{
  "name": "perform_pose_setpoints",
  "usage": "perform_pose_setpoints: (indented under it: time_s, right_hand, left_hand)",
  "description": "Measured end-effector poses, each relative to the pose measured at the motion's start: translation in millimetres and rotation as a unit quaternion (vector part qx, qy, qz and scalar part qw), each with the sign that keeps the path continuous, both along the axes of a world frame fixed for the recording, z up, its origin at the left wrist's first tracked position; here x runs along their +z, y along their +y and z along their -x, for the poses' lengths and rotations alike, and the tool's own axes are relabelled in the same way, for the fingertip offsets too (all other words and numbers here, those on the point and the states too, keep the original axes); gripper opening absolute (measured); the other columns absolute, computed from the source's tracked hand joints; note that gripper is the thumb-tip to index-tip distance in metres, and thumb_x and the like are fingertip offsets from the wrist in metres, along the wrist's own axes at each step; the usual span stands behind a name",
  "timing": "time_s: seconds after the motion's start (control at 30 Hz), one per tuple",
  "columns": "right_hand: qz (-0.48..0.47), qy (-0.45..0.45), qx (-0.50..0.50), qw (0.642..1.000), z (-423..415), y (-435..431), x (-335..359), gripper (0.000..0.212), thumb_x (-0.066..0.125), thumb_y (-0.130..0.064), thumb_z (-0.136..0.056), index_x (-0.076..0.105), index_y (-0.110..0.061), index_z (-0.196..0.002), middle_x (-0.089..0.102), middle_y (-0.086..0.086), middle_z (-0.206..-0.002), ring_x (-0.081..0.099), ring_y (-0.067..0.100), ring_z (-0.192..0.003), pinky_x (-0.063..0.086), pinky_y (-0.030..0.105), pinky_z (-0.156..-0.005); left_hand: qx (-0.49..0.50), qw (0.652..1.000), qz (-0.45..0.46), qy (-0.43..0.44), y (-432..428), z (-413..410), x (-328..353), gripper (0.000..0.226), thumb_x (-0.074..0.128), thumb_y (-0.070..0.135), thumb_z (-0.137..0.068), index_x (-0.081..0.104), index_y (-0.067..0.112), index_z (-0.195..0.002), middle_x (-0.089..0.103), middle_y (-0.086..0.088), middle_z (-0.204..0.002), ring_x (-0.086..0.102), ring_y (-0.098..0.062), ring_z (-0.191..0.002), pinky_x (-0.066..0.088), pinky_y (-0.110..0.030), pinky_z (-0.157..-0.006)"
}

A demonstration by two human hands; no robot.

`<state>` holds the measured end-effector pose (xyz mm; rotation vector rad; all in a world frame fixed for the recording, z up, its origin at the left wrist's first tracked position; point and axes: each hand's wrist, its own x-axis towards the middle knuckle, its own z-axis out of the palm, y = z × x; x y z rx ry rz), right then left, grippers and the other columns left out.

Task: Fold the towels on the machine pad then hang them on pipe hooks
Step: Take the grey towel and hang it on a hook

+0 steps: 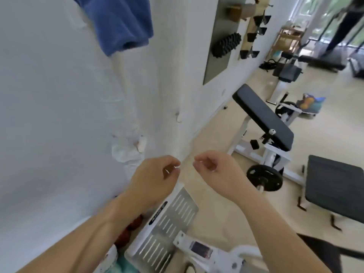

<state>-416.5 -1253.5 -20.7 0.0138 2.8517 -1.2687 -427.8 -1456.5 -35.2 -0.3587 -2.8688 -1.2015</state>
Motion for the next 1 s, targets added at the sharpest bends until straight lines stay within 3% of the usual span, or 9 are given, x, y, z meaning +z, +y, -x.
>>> perform_pose_setpoints:
  time_s: [0.07, 0.17, 0.4, 0.5, 0.57, 0.7, 0.77, 0.9, 1.0]
  right_hand:
    - [-0.024, -0.053, -0.024, 0.998, -40.6, 28.4, -23.0, 0.018, 0.065, -0.042, -0.097, 0.072, -0.033, -0.111, 0.07, -0.014, -0.09, 0.063, -0.002, -0.083, 0.044, 0.01, -0.069]
    - [-0.027, -0.103, -0.079, 0.991, -99.8, 65.2, -57.7, 0.026, 0.062, -0.044, -0.098, 0.072, -0.028, -0.116, 0.071, -0.012, -0.098, 0.064, 0.003, -0.09, 0.047, 0.014, -0.073]
    - [0.033, -0.172, -0.242, 0.954, -239.7, 148.8, -128.7, 0.017, 0.06, -0.038, -0.099, 0.071, -0.028, -0.106, 0.072, -0.011, -0.084, 0.068, 0.0, -0.072, 0.055, 0.021, -0.066]
    - [0.036, -0.187, -0.294, 0.937, -301.6, 191.5, -157.1, 0.013, 0.059, -0.035, -0.1, 0.07, -0.028, -0.097, 0.07, -0.012, -0.083, 0.066, 0.006, -0.078, 0.058, 0.03, -0.078]
    - [0.032, -0.214, -0.334, 0.918, -342.1, 219.6, -176.5, 0.014, 0.058, -0.032, -0.101, 0.071, -0.026, -0.102, 0.072, -0.009, -0.094, 0.066, 0.01, -0.087, 0.057, 0.03, -0.084]
    - [0.003, -0.267, -0.385, 0.883, -416.1, 263.3, -220.3, 0.03, 0.056, -0.03, -0.099, 0.067, -0.02, -0.125, 0.066, 0.002, -0.126, 0.065, 0.021, -0.11, 0.052, 0.033, -0.094]
    - [0.01, -0.279, -0.404, 0.871, -443.4, 276.2, -240.0, 0.04, 0.059, -0.034, -0.097, 0.061, -0.021, -0.135, 0.057, 0.004, -0.135, 0.062, 0.023, -0.115, 0.05, 0.033, -0.097]
    - [0.082, -0.306, -0.438, 0.842, -472.4, 284.5, -261.3, 0.055, 0.061, -0.036, -0.098, 0.047, -0.017, -0.147, 0.058, 0.006, -0.14, 0.059, 0.026, -0.124, 0.047, 0.031, -0.094]
    - [0.126, -0.283, -0.478, 0.822, -479.4, 286.5, -271.9, 0.054, 0.062, -0.032, -0.097, 0.046, -0.016, -0.146, 0.066, 0.004, -0.128, 0.063, 0.024, -0.114, 0.052, 0.035, -0.089]
  left_hand:
    - [-0.041, 0.998, -0.005, -0.055, 29.3, -25.1, -27.9, 0.016, 0.068, 0.028, -0.094, 0.075, 0.031, -0.108, 0.071, 0.021, -0.087, 0.067, 0.004, -0.081, 0.049, -0.009, -0.081]
    - [-0.11, 0.986, -0.015, -0.126, 78.9, -65.9, -66.3, 0.02, 0.066, 0.032, -0.094, 0.073, 0.034, -0.113, 0.071, 0.021, -0.095, 0.068, 0.004, -0.087, 0.054, -0.022, -0.092]
    - [-0.228, 0.942, -0.002, -0.246, 191.4, -174.1, -126.0, 0.024, 0.064, 0.024, -0.097, 0.07, 0.027, -0.121, 0.072, 0.012, -0.103, 0.069, -0.005, -0.091, 0.056, -0.028, -0.091]
    - [-0.267, 0.916, 0.02, -0.297, 234.0, -224.7, -147.8, 0.025, 0.063, 0.029, -0.098, 0.066, 0.034, -0.123, 0.068, 0.019, -0.111, 0.065, 0.0, -0.098, 0.054, -0.022, -0.09]
    - [-0.282, 0.899, 0.031, -0.335, 258.3, -257.9, -166.3, 0.026, 0.064, 0.027, -0.098, 0.065, 0.033, -0.124, 0.065, 0.021, -0.108, 0.062, 0.002, -0.099, 0.047, -0.012, -0.084]
    - [-0.269, 0.878, 0.042, -0.395, 294.9, -313.0, -206.0, 0.019, 0.064, 0.02, -0.098, 0.062, 0.039, -0.103, 0.063, 0.019, -0.099, 0.063, -0.006, -0.101, 0.05, -0.019, -0.091]
    - [-0.271, 0.874, 0.043, -0.402, 307.7, -332.8, -219.9, 0.029, 0.063, 0.018, -0.098, 0.053, 0.045, -0.091, 0.062, 0.021, -0.097, 0.062, -0.003, -0.095, 0.048, -0.015, -0.084]
    - [-0.285, 0.861, 0.066, -0.416, 319.2, -354.8, -233.1, 0.027, 0.061, 0.02, -0.097, 0.058, 0.046, -0.106, 0.066, 0.021, -0.113, 0.06, 0.001, -0.11, 0.05, -0.018, -0.094]
    - [-0.286, 0.854, 0.085, -0.426, 328.6, -354.9, -238.9, 0.029, 0.061, 0.02, -0.099, 0.056, 0.044, -0.114, 0.066, 0.019, -0.117, 0.06, 0.001, -0.108, 0.051, -0.022, -0.096]
